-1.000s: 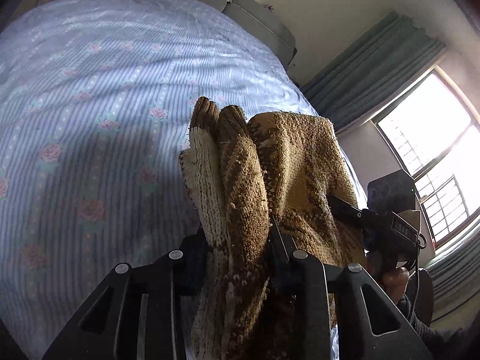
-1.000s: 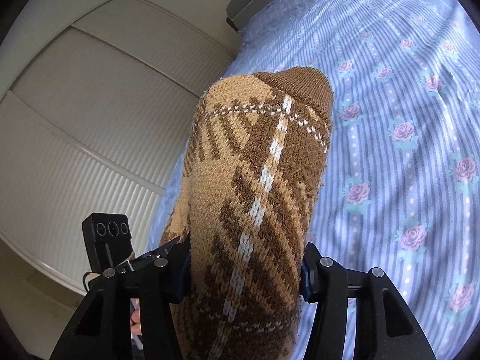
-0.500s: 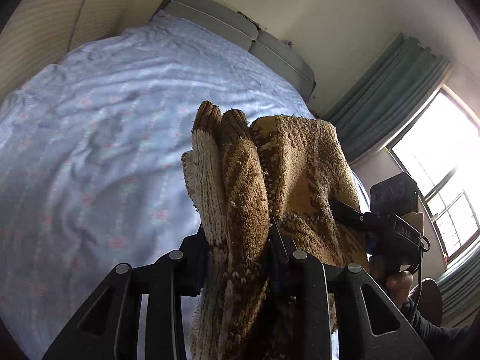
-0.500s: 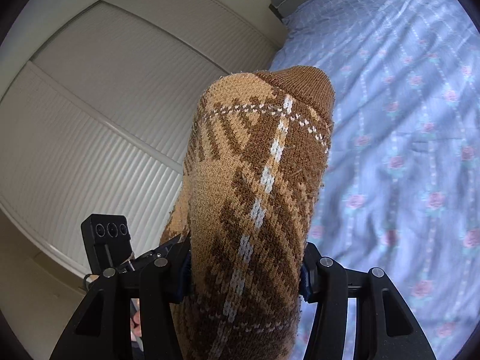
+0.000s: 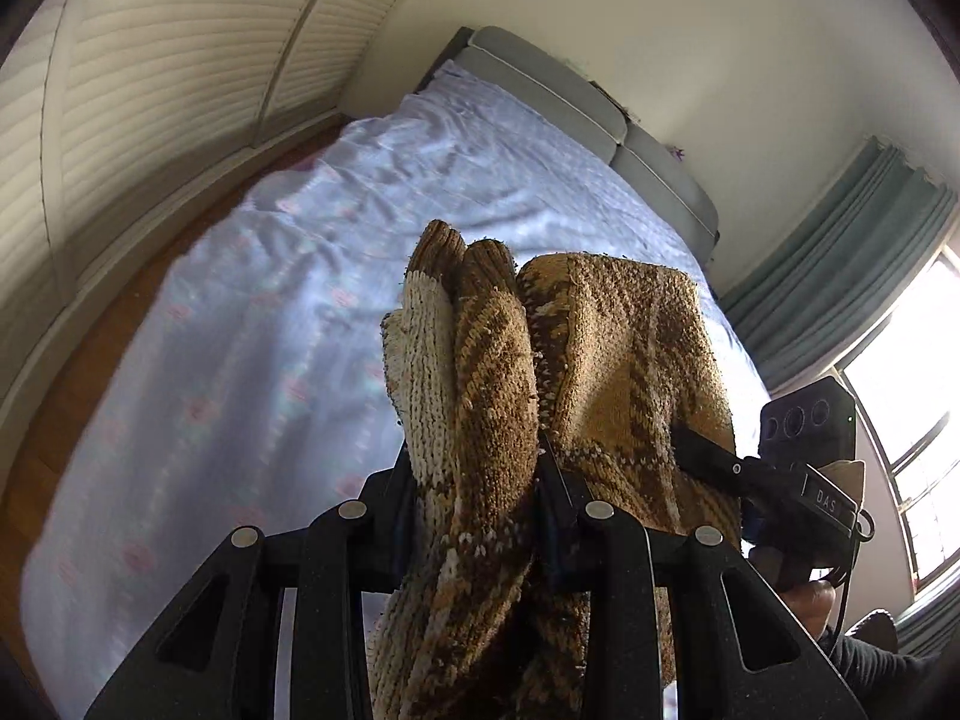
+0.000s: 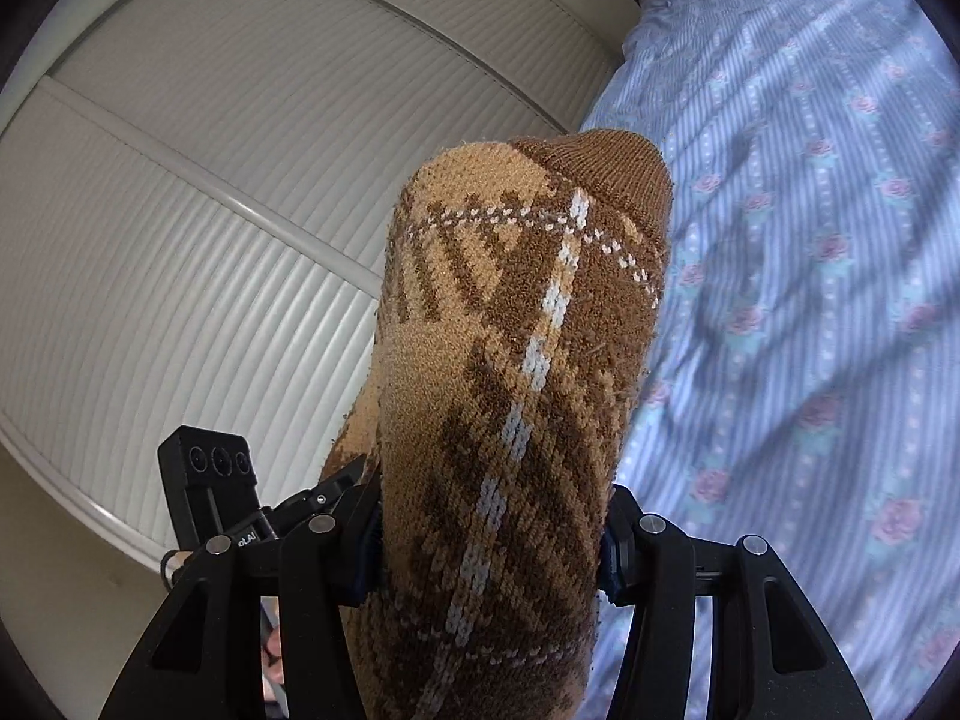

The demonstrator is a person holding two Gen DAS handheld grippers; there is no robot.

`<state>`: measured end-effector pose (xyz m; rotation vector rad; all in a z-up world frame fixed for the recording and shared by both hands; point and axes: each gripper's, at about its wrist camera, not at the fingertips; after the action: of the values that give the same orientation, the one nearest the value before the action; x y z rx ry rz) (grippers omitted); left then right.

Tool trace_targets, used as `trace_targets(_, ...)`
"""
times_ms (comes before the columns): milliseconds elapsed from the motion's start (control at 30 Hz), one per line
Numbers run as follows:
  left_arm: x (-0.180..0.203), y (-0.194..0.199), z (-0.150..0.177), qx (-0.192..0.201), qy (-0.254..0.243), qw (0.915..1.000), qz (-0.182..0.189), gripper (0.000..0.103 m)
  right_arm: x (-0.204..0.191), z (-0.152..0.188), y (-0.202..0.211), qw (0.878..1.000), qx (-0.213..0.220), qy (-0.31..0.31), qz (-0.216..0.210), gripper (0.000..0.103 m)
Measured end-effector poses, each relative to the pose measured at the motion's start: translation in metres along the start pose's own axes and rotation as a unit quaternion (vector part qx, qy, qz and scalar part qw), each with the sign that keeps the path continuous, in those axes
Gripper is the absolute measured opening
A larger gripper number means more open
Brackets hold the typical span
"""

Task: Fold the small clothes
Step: 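Lift the folded bundle with both grippers and carry it toward the bed edge, then set the bundle down on the bed and open both grippers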

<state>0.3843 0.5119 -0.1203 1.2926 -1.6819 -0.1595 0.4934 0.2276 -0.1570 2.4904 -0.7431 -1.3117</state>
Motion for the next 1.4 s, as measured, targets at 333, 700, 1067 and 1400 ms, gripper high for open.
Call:
trace_targets(333, -0.053, -0.040, -0.022, -0.011, 0.009, 0.9999, 0.000, 0.032, 0.009, 0.004, -0.060, 1.000, -0.002, -0.024, 0.020, 0.055)
trace_targets(700, -0.063, -0.049, -0.004, -0.006, 0.031, 0.9995, -0.006, 0.033, 0.037, 0.001, -0.085, 0.998, -0.022, -0.054, 0.039, 0.062)
trace_targets(1067, -0.030, -0.001, 0.015, 0.033, -0.007, 0.9932, -0.111, 0.081, -0.032, -0.004, -0.057, 0.984, -0.022, 0.086, 0.153, 0.084)
trace_targets(1400, 0.080, 0.055, 0.092, 0.108, -0.094, 0.9609, -0.237, 0.085, -0.120, 0.035, 0.055, 0.928, 0.047, 0.270, 0.252, 0.087)
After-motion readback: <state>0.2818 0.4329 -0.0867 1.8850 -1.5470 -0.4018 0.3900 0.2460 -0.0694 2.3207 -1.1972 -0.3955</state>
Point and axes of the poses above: each gripper's, at about its wrist camera, not at the fingertips, and y roughly against the way its jaws point, x to its right, z to its underside, and after that the axes turned 7 degrees about y, right-handed
